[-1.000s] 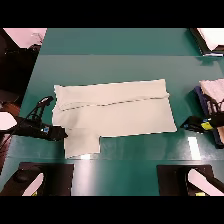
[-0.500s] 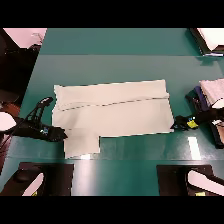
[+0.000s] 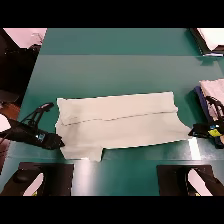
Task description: Fold the shirts.
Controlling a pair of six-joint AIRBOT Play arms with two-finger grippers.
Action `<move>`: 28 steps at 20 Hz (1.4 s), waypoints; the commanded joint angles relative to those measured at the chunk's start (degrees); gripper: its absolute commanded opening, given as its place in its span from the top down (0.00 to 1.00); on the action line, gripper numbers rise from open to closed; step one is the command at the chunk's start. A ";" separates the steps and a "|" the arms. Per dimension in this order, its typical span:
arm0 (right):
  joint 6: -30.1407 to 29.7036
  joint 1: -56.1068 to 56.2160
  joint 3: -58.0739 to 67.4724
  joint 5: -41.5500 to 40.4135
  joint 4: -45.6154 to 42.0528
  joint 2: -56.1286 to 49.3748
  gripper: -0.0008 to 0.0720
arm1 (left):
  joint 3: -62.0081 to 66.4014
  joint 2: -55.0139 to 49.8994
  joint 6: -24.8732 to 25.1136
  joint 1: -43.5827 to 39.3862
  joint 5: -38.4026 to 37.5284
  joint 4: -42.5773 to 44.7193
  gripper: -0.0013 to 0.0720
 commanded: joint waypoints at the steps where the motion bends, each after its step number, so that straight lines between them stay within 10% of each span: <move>1: 1.05 -0.76 0.07 -3.39 8.83 2.34 0.98 | 5.29 -1.07 -0.09 0.04 9.66 -0.37 0.94; 17: 2.01 11.69 30.51 -19.21 15.06 -36.24 0.97 | 8.83 -21.88 -3.72 0.04 49.35 3.23 0.94; 18: 3.04 12.20 32.54 -19.54 15.08 -38.27 0.84 | 8.83 -22.29 -4.79 0.04 49.96 3.21 0.92; 19: 3.67 12.68 34.82 -19.91 15.13 -40.26 0.44 | 8.83 -22.47 -5.01 0.04 50.25 3.17 0.54; 20: 4.00 12.79 37.24 -19.58 15.13 -41.99 0.25 | 8.85 -22.45 -5.75 0.04 50.58 3.17 0.19; 21: 4.07 12.72 39.36 -18.47 15.08 -43.19 0.25 | 9.14 -22.45 -6.05 0.04 50.58 3.17 0.15; 24: 1.49 10.10 42.56 -11.54 14.56 -44.30 0.25 | 11.98 -22.45 -5.99 0.04 44.76 3.28 0.15; 25: 0.33 8.37 42.36 -8.57 14.53 -44.35 0.26 | 12.76 -22.45 -5.99 0.02 41.83 3.19 0.35; 26: -0.72 6.16 41.18 -6.49 14.64 -44.30 0.26 | 13.07 -22.45 -5.68 0.04 39.34 2.97 0.78; 28: -2.27 1.92 37.27 -5.38 14.84 -44.33 0.26 | 13.05 -22.45 -5.42 0.02 36.59 2.21 0.93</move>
